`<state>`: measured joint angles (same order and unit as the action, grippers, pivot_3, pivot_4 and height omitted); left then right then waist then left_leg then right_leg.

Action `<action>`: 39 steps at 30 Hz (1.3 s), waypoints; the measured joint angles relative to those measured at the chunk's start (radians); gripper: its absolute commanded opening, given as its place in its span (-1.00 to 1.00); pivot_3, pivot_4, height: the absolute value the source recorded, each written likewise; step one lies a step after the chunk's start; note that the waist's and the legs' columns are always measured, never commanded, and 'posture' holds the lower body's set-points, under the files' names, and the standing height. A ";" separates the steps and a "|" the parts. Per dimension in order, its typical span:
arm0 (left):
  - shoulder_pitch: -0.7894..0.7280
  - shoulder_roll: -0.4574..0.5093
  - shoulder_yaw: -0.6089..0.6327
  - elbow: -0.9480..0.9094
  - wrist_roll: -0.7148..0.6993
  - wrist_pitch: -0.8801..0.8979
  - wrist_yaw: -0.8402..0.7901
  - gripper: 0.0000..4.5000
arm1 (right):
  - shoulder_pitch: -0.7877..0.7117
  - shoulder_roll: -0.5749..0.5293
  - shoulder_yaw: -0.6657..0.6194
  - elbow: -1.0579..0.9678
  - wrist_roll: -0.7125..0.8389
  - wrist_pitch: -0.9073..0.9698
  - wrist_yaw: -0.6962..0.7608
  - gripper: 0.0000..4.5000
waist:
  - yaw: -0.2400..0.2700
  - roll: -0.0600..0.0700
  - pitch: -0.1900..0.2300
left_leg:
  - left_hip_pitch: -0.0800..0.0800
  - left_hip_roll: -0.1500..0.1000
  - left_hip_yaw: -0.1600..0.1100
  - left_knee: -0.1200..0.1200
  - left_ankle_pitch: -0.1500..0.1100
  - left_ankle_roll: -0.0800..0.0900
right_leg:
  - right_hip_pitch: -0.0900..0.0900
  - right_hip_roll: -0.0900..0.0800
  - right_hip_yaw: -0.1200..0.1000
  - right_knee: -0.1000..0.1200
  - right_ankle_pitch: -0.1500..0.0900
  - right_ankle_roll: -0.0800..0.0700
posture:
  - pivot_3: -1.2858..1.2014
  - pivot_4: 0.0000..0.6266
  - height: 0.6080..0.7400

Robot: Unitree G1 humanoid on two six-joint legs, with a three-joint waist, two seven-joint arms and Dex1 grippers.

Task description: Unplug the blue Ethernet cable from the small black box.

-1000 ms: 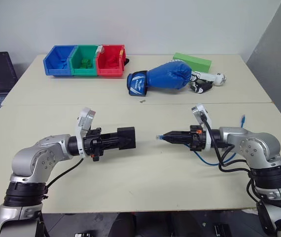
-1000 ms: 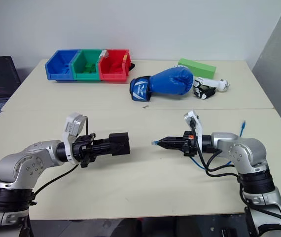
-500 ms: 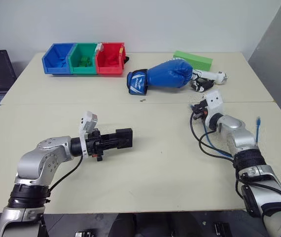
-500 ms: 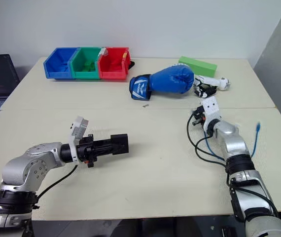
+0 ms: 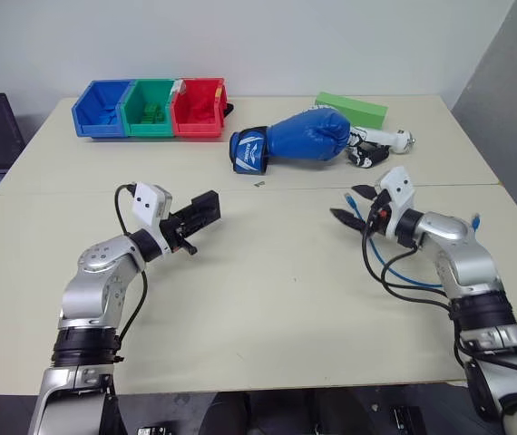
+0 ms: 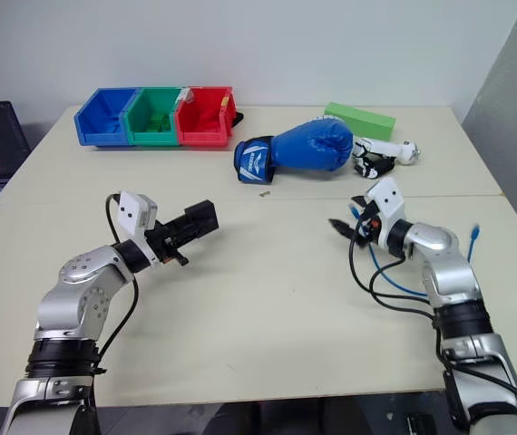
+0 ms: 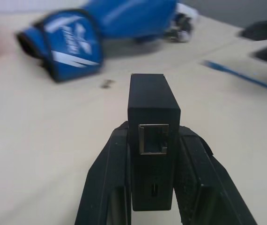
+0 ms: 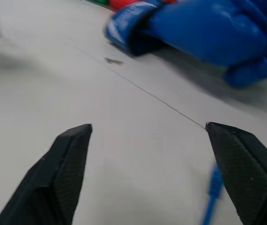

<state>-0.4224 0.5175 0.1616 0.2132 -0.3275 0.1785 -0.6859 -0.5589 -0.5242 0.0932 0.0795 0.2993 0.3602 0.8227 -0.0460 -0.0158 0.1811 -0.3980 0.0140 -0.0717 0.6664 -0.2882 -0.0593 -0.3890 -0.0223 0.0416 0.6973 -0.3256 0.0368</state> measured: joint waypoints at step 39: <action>0.323 0.193 0.071 -0.257 -0.032 0.206 -0.001 0.91 | 0.064 -0.083 -0.023 -0.353 0.158 0.431 0.019 1.00 | 0.018 -0.001 0.000 | -0.001 -0.002 -0.004 0.005 -0.002 0.004 | 0.003 -0.001 -0.002 0.001 0.000 0.000 | 0.03 -0.52 1.00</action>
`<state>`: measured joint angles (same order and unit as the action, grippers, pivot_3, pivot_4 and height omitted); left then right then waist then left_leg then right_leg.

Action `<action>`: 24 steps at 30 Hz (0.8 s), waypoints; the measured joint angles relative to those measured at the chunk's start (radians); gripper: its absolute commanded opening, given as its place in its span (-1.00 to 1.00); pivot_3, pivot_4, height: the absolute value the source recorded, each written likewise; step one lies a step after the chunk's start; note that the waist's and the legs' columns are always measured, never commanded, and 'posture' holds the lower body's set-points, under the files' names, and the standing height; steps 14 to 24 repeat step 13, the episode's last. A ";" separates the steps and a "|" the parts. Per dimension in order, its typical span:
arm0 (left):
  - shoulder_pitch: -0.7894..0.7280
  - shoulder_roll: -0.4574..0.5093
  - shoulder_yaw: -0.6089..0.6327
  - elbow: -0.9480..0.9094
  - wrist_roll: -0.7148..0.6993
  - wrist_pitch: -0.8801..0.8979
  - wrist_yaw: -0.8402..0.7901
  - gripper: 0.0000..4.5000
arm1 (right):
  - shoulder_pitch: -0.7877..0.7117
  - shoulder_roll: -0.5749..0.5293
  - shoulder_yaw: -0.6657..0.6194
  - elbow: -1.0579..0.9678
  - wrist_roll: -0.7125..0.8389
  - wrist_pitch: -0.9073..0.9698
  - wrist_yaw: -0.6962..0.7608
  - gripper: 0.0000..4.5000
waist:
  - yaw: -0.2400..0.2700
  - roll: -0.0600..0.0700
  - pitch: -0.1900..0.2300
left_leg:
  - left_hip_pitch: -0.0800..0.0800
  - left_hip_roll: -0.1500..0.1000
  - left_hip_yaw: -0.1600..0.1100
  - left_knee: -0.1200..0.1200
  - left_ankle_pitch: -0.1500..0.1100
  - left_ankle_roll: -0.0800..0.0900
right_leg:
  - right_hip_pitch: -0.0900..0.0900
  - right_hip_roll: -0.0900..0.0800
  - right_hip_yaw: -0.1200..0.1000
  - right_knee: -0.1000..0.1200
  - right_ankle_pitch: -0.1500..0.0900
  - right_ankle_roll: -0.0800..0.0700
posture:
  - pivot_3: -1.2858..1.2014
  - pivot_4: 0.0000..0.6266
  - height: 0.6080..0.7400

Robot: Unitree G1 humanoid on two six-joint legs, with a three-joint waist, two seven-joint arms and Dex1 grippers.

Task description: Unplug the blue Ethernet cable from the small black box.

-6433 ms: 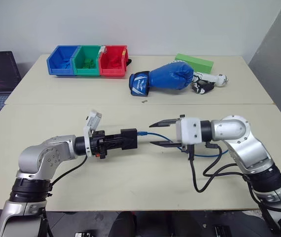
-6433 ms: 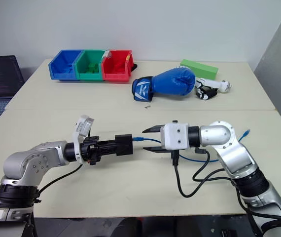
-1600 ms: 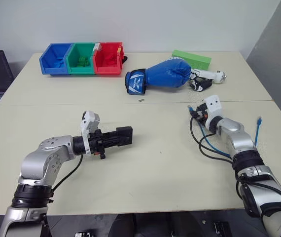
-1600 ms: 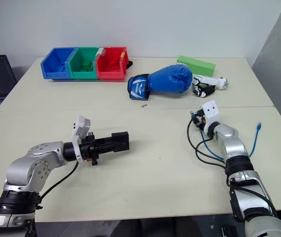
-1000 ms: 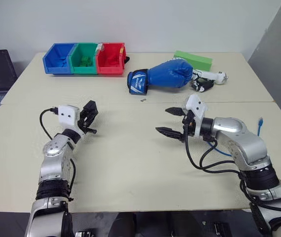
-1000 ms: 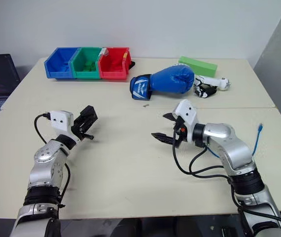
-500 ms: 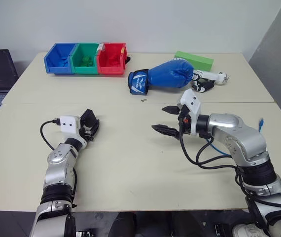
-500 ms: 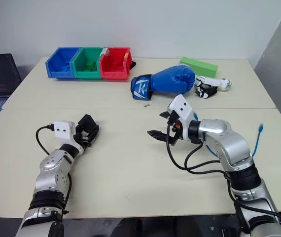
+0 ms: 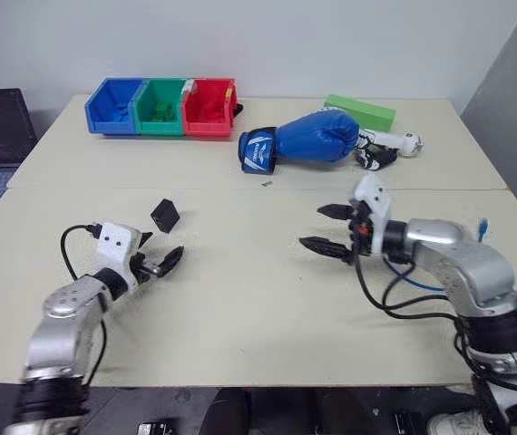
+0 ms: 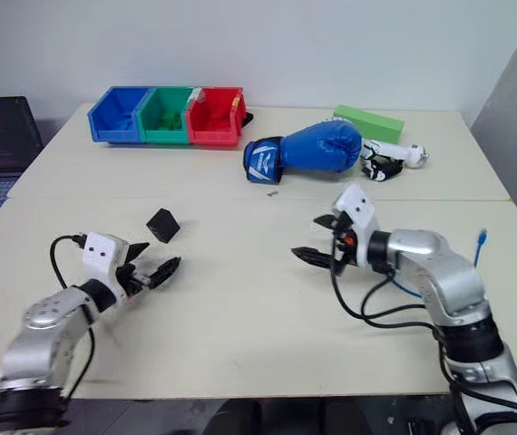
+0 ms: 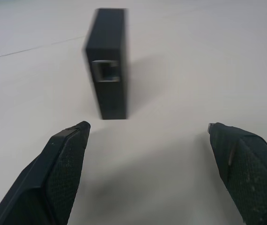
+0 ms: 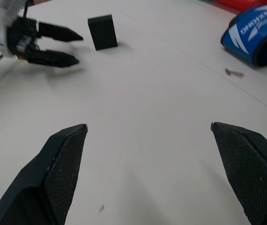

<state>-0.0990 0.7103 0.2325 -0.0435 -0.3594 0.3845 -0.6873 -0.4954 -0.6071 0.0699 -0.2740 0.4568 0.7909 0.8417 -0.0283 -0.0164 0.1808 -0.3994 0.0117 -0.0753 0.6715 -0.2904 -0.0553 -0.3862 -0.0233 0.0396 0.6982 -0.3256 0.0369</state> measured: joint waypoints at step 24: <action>-0.031 0.231 0.105 -0.064 -0.149 0.190 -0.230 0.91 | 0.045 -0.199 -0.145 -0.003 0.115 0.003 0.143 1.00 | -0.006 0.001 0.000 | 0.002 0.001 0.001 -0.001 0.000 0.000 | 0.000 0.002 0.000 0.000 0.000 0.000 | 0.03 -0.52 1.00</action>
